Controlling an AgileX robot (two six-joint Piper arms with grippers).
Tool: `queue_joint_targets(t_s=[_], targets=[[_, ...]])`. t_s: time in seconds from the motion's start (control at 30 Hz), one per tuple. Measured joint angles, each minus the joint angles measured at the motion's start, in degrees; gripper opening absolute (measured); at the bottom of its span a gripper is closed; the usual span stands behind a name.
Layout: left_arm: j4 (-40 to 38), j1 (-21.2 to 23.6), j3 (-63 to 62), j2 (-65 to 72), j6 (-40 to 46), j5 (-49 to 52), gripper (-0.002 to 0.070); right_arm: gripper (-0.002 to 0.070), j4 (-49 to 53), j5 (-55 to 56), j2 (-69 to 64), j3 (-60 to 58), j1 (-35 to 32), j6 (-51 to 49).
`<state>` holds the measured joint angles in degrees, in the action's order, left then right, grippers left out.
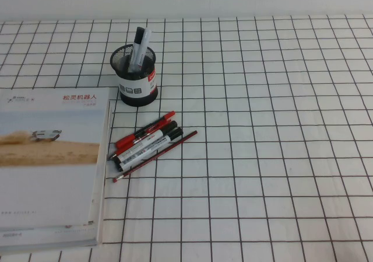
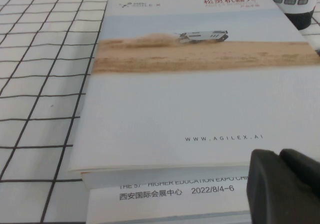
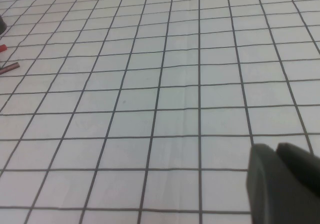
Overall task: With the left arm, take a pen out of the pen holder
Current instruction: 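Take a marker out of the pen holder and lay it on the table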
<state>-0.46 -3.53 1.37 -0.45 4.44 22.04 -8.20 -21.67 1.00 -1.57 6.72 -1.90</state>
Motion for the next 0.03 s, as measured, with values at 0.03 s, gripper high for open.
queue_joint_targets(t_s=[0.03], targets=[[0.0, 0.0, 0.0, 0.0, 0.0, 0.0, 0.0000, -0.0015, 0.0, 0.0, 0.0, 0.0, 0.0, 0.0]])
